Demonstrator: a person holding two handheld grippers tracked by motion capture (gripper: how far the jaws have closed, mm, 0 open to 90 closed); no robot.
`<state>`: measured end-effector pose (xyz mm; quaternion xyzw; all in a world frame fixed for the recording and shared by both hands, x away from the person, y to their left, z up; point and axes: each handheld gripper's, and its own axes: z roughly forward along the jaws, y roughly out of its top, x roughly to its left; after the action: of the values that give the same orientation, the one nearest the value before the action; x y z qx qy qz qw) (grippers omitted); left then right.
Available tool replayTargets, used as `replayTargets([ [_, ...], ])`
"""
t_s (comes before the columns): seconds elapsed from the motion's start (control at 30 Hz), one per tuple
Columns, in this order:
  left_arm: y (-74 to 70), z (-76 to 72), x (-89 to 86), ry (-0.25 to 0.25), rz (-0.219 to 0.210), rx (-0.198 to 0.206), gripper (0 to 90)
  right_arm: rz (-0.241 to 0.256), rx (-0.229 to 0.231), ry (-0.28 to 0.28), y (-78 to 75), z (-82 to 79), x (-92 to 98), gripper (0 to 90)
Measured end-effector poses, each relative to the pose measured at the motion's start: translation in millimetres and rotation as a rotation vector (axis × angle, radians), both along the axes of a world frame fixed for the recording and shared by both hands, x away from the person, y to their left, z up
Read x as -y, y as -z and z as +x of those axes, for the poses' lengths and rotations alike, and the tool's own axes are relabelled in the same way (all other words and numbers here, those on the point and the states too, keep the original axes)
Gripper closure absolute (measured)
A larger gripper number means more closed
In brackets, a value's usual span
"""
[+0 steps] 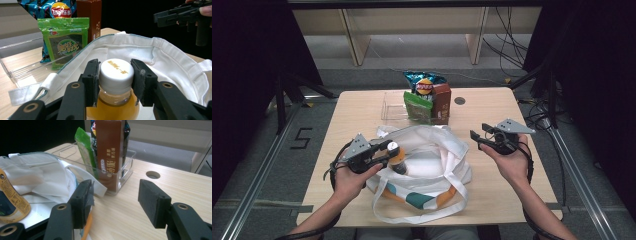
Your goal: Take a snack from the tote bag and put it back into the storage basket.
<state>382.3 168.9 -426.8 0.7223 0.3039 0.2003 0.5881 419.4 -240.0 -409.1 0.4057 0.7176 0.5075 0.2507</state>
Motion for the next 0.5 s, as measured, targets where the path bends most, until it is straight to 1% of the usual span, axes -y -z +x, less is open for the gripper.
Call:
replayTargets([
  [0.03,-1.1,-0.8,-0.7,-0.008,0.013,-0.003,58.9,-0.007,0.002,-0.010,-0.3,1.2,1.5,45.3],
  [0.07,-1.6,-0.9,-0.7,-0.008,0.009,0.000,58.9,-0.009,-0.001,-0.010,-0.4,1.0,1.7,45.3],
  [0.1,-2.0,-0.7,-0.5,-0.006,0.002,0.004,58.9,0.003,-0.006,-0.001,-0.3,-0.1,0.5,45.4],
  [0.17,-3.8,-1.7,-0.9,-0.010,0.005,0.004,58.9,0.005,-0.012,-0.004,-0.4,-0.6,0.0,45.3],
  [0.2,-4.5,-1.5,-0.8,-0.005,0.001,0.011,59.0,0.004,-0.011,-0.004,-0.4,-0.5,0.1,45.3],
  [0.27,-6.6,-2.4,-0.7,-0.007,-0.001,0.011,59.0,0.000,-0.004,-0.005,0.0,-0.2,-0.1,45.3],
  [0.3,-7.4,-2.5,-0.8,-0.006,-0.003,0.013,59.0,-0.012,0.007,-0.009,-0.2,0.6,0.7,45.3],
  [0.33,-8.5,-2.6,-1.0,-0.005,-0.004,0.015,59.0,-0.015,0.010,-0.010,-0.2,0.8,0.8,45.3],
  [0.37,-9.3,-2.4,-0.7,0.000,-0.014,0.019,59.0,-0.007,0.001,-0.007,-0.3,0.1,0.0,45.3],
  [0.4,-10.7,-2.9,-0.9,-0.005,-0.008,0.020,59.0,-0.007,0.006,-0.005,-0.2,0.3,-0.2,45.3],
  [0.43,-11.7,-2.9,-0.9,-0.005,-0.011,0.022,59.0,-0.019,0.016,-0.011,-0.5,1.1,0.5,45.3],
  [0.5,-14.0,-2.8,-1.2,-0.003,-0.013,0.027,59.0,-0.024,0.017,-0.003,-0.8,0.7,0.5,45.4],
])
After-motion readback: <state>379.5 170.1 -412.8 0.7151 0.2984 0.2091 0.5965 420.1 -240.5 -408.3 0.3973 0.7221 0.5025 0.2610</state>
